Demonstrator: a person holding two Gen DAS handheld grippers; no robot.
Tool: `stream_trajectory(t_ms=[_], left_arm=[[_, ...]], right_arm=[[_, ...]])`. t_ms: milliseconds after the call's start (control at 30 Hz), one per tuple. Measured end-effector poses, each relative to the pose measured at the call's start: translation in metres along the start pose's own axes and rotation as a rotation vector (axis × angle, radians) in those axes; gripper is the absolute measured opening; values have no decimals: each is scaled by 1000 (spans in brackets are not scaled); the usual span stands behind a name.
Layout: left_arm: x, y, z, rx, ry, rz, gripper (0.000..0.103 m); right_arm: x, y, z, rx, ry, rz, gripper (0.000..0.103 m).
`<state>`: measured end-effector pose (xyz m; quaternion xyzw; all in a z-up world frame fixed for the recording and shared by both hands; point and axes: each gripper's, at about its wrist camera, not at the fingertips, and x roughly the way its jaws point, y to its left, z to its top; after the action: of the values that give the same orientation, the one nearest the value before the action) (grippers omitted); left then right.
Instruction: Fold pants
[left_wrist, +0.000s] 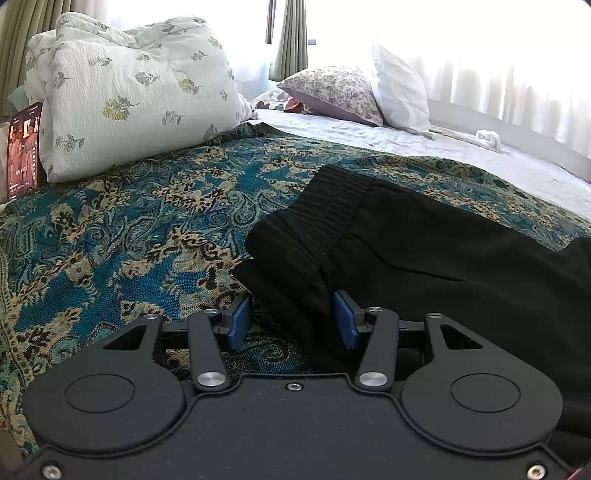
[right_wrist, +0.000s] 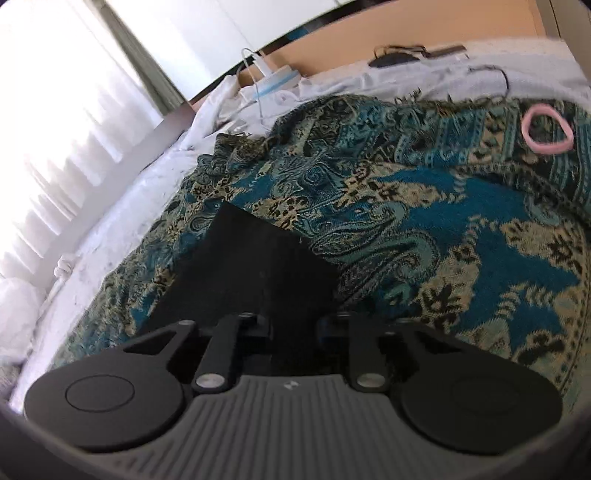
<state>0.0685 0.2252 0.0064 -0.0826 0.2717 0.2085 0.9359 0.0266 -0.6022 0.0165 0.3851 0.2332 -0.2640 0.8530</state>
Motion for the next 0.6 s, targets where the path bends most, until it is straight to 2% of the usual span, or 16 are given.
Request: stream_trajectory(t_ms=[67,167,233,333,433,533,600], left_arm=[[0,1,0,-8,0,-6,48],[0,3,-2,-27,-7,-20,49],[0,4,-3,-36,-13,-26,49],[0,4,-3,-38,-18,-28,49],[1,5,-3,-43,-20,-32,49],[0,6,-3,-48,-20,-36,49],[-1,6,-4,-47,-20,-35,49]], right_arm=[[-2,4,0,27,12,5,11],[-10,36,-4,-90,-9,-36,10],[-17,73,-11,-190,-19,-20,10],[-23,147,-38,-359,-11,56,10],[-27,226,-97,-572,45,167,10],[-36,293,-189,-819,132,288,10],[-43,318,-252,-928,213,366,11]])
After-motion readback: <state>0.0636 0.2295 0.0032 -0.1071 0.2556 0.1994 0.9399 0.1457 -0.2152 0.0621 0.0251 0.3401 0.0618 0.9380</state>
